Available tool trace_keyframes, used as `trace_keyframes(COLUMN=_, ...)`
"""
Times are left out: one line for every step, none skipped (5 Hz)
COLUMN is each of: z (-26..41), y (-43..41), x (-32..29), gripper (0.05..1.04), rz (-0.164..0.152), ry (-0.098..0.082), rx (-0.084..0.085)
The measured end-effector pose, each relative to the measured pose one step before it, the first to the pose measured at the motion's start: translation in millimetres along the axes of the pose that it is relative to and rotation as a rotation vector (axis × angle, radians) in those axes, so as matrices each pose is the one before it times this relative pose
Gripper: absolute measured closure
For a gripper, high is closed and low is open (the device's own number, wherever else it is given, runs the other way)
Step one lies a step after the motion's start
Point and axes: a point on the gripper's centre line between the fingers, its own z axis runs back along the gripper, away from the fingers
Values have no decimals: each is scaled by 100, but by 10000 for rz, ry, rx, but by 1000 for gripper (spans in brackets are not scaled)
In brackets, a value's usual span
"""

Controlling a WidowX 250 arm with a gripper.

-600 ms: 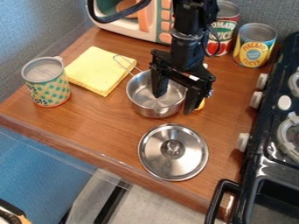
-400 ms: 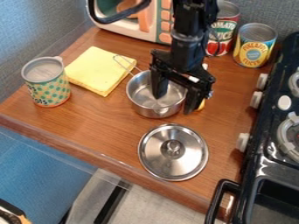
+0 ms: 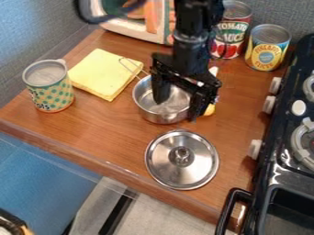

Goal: Place the lid on the pot

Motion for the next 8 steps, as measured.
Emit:
trace_keyframes(z=516, y=-1261, x=-1647, gripper=84, rz=-93, ry=-217, rx=51)
trace_keyframes(z=-1569, y=-969, x=-1631, gripper=83, rz=-11, ry=277, rx=-38)
trace_keyframes(z=-2160, y=-292, x=-339, gripper=84, rz=279, ry=-9, rx=58)
trace_keyframes(z=-1699, y=-20, x=270, gripper=84, rz=263, ry=-174, rx=37)
trace_keyframes(z=-195, y=-335, x=281, gripper=134, rz=2, ry=-262, rx=49)
trace_keyframes(z=-93, y=-102, x=26, gripper=419, rz=-81, ry=-96, rx=88)
trace_keyframes(z=13, y=-65, x=-249, gripper=680, rz=-51, ry=-38, rx=21)
trace_keyframes(z=53, y=72, x=-265, gripper=798, rz=-77, ry=77, rx=11)
